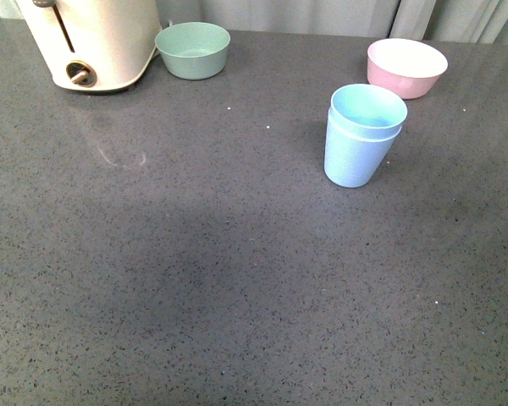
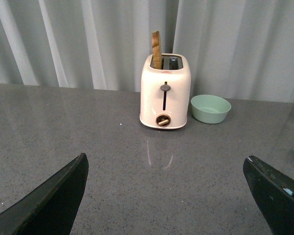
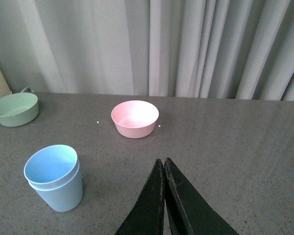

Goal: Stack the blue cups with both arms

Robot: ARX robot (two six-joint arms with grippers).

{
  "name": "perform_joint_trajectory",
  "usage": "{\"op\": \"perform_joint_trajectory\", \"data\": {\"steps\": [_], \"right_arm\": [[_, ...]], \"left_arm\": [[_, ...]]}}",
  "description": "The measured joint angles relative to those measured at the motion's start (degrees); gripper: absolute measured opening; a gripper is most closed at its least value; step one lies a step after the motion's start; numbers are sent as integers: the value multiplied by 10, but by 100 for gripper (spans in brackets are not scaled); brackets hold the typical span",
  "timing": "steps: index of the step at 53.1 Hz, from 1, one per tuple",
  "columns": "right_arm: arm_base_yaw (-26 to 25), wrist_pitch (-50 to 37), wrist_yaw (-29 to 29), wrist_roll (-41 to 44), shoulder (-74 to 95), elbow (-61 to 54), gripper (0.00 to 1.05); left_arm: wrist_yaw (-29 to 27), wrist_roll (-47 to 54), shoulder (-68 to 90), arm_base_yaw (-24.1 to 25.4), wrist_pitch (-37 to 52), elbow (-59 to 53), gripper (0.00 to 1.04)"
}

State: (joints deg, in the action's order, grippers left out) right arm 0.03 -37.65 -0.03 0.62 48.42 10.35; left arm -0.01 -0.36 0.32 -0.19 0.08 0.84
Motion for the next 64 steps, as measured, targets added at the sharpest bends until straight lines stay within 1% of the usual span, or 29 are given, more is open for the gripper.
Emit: {"op": "perform_joint_trajectory", "data": {"steps": [13, 30, 35, 49, 64], "right_arm": [[0, 27, 0, 0, -66, -40, 2], [0, 104, 0, 0, -183, -79, 2], [0, 94, 1, 0, -198, -90, 2], [0, 178, 0, 0, -285, -90, 2], [0, 234, 0, 0, -342, -90, 2]], "left_arm": [[0, 0, 0, 0, 0, 0, 96], [0, 0, 0, 0, 0, 0, 96], [0, 0, 0, 0, 0, 0, 96], [0, 0, 0, 0, 0, 0, 96], [0, 0, 0, 0, 0, 0, 96]]}}
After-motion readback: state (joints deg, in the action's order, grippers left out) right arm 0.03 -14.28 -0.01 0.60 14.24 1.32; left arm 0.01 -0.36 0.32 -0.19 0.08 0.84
